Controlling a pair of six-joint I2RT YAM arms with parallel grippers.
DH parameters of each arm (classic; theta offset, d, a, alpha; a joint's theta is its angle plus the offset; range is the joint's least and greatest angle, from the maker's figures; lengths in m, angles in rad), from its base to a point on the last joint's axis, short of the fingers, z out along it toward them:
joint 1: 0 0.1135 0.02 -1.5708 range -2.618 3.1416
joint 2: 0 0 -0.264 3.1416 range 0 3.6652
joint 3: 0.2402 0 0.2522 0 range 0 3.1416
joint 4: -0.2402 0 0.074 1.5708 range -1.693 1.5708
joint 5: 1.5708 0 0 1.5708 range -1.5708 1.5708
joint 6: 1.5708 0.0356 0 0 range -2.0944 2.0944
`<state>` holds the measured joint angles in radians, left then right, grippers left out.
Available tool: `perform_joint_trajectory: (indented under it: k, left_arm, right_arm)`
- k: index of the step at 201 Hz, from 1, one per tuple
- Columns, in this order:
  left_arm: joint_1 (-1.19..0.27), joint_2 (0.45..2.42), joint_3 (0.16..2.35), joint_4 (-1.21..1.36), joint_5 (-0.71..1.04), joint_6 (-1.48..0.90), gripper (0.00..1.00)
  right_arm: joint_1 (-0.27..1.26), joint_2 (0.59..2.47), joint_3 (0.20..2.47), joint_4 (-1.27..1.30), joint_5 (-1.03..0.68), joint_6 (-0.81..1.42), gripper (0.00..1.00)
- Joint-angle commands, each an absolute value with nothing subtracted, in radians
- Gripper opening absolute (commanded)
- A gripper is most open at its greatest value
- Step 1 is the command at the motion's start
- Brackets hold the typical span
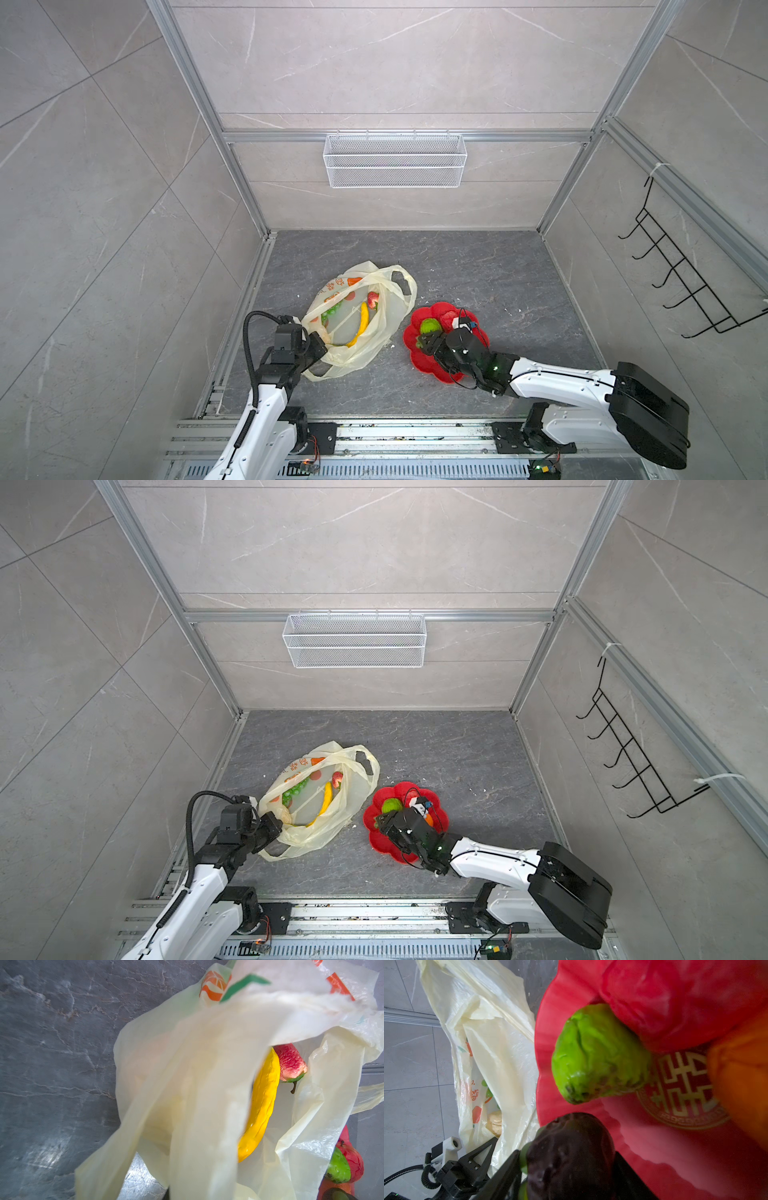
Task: Take the fake fruits out of the plastic bag
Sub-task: 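Lift the dark purple fruit out and carry it over the red plate, then open the right gripper to release the dark purple fruit on the plate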
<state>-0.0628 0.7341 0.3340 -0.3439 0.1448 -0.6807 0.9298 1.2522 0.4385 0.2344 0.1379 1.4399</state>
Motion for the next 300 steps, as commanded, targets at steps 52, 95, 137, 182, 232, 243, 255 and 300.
perform_joint_trajectory:
  k: [52, 95, 137, 182, 232, 243, 255, 300]
  left_arm:
    - [-0.062, 0.739, 0.337, -0.328, 0.161, -0.659, 0.03]
    - [-0.061, 0.748, 0.339, -0.327, 0.163, -0.659, 0.03]
    - [-0.062, 0.748, 0.339, -0.327, 0.162, -0.659, 0.03]
    - [-0.062, 0.743, 0.339, -0.328, 0.161, -0.659, 0.03]
    - [-0.061, 0.739, 0.337, -0.331, 0.16, -0.658, 0.03]
    - [-0.061, 0.738, 0.337, -0.33, 0.159, -0.66, 0.03]
    - [-0.061, 0.737, 0.338, -0.33, 0.157, -0.661, 0.03]
    - [-0.062, 0.734, 0.336, -0.331, 0.155, -0.66, 0.03]
  right_arm:
    - [0.907, 1.359, 0.387, 0.483, 0.101, 1.547, 0.54]
    - [0.9, 1.404, 0.384, 0.527, 0.081, 1.584, 0.55]
    - [0.895, 1.416, 0.388, 0.513, 0.072, 1.6, 0.63]
    - [0.89, 1.427, 0.371, 0.513, 0.06, 1.629, 0.71]
    - [0.89, 1.396, 0.368, 0.44, 0.066, 1.628, 0.8]
    - [0.89, 1.374, 0.367, 0.402, 0.082, 1.625, 0.83]
    - [0.891, 1.359, 0.366, 0.375, 0.091, 1.623, 0.84]
    - [0.891, 1.281, 0.383, 0.242, 0.131, 1.592, 0.86]
